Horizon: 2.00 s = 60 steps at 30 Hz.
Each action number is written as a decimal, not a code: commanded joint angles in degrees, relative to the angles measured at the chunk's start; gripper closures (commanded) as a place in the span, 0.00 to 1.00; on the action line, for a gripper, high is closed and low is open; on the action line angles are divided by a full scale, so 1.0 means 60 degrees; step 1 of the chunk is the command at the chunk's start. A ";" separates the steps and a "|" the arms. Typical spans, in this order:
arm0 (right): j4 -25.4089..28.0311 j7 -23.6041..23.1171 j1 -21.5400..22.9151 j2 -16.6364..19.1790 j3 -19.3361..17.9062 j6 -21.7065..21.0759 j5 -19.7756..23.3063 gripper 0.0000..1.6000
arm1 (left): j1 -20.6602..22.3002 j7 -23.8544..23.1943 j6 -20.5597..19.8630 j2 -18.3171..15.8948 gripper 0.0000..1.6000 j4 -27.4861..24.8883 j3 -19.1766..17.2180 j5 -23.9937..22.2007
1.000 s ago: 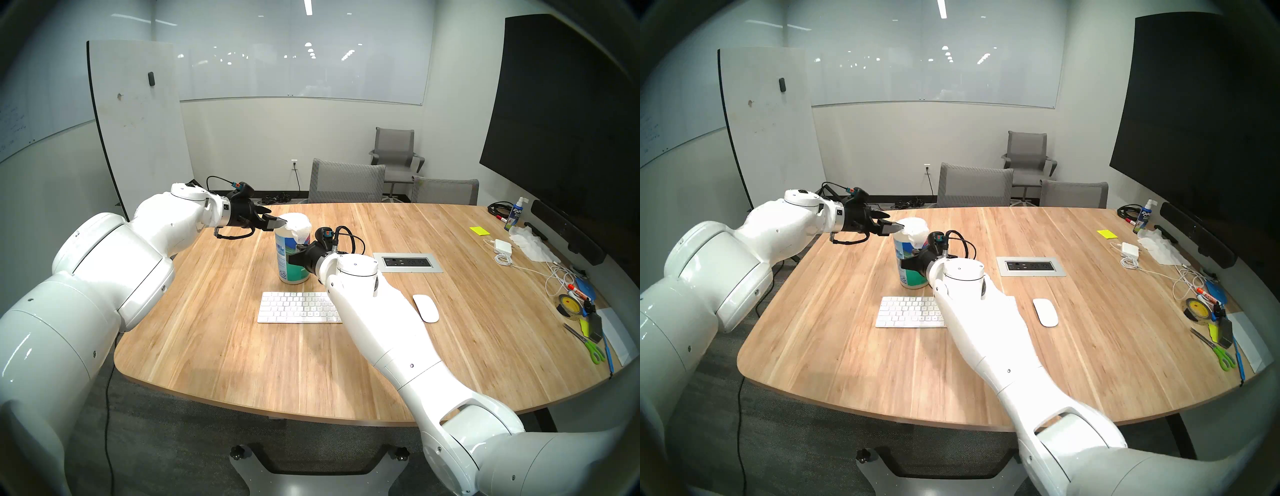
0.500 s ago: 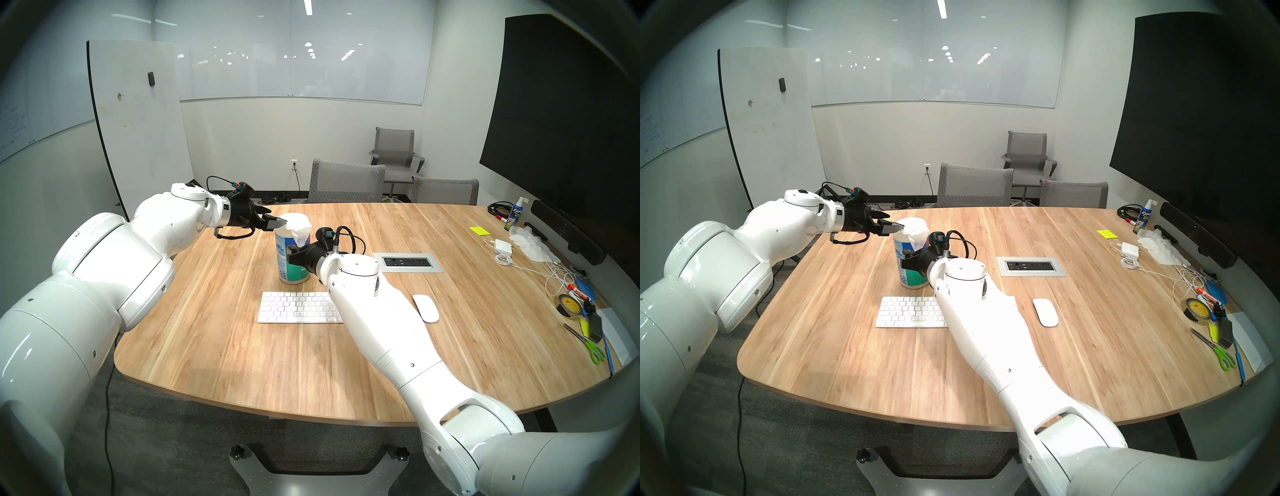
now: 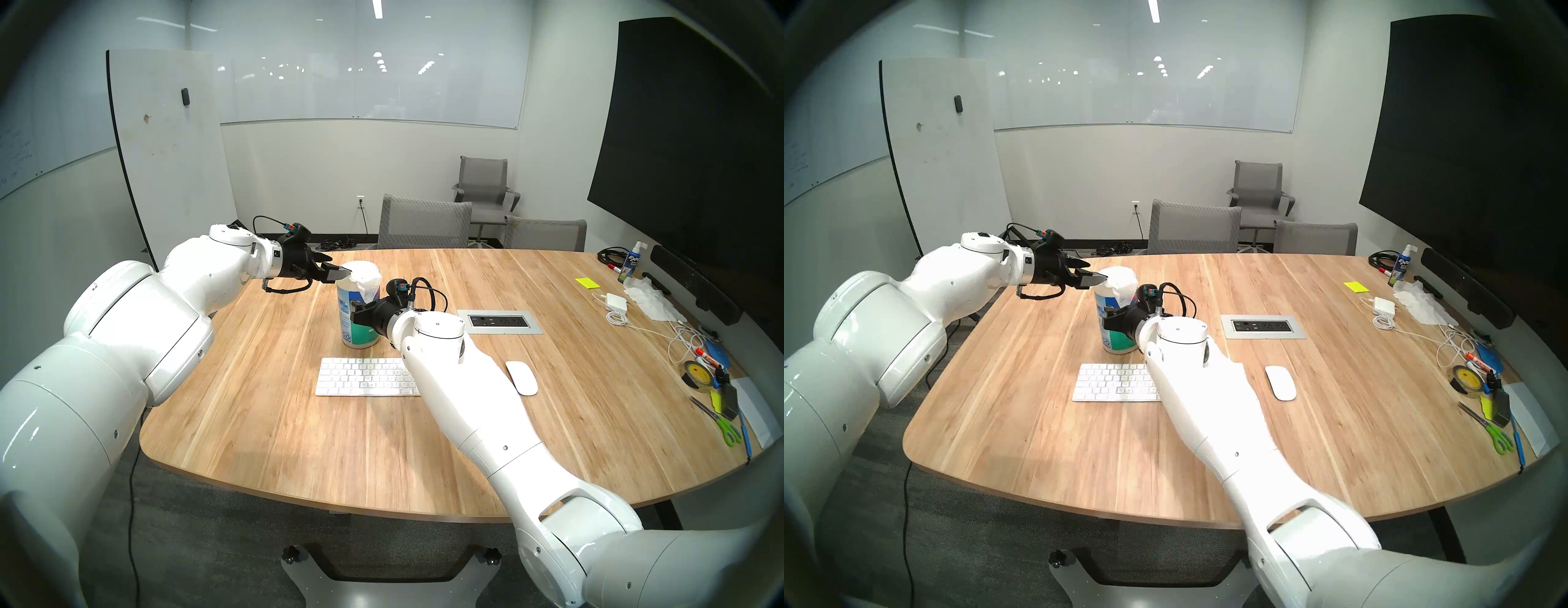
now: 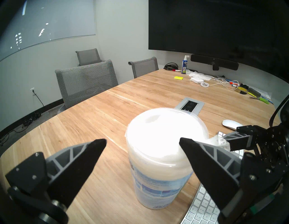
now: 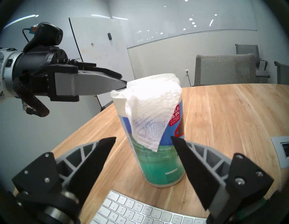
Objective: Wipe the keyboards and mice with a disinfecting wipe, then set the wipe down
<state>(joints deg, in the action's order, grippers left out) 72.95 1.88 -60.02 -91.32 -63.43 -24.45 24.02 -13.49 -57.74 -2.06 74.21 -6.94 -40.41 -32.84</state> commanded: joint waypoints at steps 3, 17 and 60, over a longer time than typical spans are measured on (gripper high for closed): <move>0.0027 0.0020 0.0208 -0.0229 0.0058 0.0139 -0.0015 0.21 | 0.0240 -0.0007 0.0009 0.0002 0.00 -0.0081 -0.0034 -0.0021; -0.0147 0.0039 0.0298 -0.0281 0.0034 0.0229 -0.0008 0.53 | 0.0240 -0.0006 0.0010 0.0002 0.00 -0.0082 -0.0036 -0.0019; 0.2373 -0.1068 -0.0370 0.1241 -0.1582 -0.0716 0.0897 1.00 | 0.0237 -0.0005 0.0012 0.0002 0.00 -0.0083 -0.0045 -0.0011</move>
<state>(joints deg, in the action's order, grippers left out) 82.85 -2.91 -62.51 -85.66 -71.07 -28.16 28.10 -13.49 -57.74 -2.06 74.21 -6.94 -40.47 -32.77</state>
